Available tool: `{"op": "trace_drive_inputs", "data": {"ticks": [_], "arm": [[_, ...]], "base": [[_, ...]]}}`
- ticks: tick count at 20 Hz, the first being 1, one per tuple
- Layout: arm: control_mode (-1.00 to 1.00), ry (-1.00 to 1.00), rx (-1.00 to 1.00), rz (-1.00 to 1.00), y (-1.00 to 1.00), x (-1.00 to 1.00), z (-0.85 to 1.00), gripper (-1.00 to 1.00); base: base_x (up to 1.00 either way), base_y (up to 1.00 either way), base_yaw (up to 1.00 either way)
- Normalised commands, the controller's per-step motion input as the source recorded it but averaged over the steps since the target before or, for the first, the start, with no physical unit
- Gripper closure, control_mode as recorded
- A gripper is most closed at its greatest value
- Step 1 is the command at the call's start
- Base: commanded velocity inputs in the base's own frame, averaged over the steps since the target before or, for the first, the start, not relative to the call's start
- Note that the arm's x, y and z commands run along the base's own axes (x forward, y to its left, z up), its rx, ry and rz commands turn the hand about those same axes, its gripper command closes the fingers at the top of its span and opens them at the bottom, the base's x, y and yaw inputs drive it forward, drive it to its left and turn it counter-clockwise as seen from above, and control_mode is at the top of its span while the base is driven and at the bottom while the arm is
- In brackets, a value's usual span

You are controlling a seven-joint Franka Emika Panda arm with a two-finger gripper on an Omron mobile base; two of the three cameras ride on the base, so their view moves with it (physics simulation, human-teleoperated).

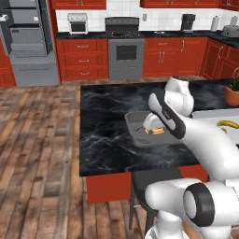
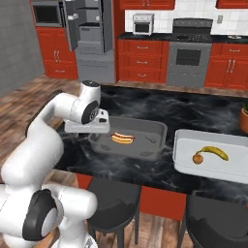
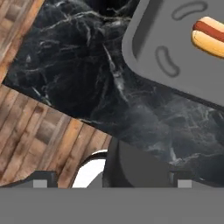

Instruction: Place the cold items (apple and banana) from the fridge in one tupperware on the dining counter. Place the warm items (hot dog and kebab skewer) in the stove area in another tupperware.

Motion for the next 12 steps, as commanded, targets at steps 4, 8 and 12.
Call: {"op": "trace_drive_inputs", "data": {"ticks": [4,8,12], "arm": [[-1.00,-0.08,0.00,-0.38,0.00,-0.85,0.48,-1.00],[-1.00,-0.10,-0.01,-0.33,0.00,-0.81,0.40,-1.00],[-1.00,-0.19,-0.01,-0.19,-0.03,-0.68,0.24,-1.00]], "base": [[0.00,0.00,0.00],[0.00,0.00,0.00],[0.00,0.00,0.00]]}}
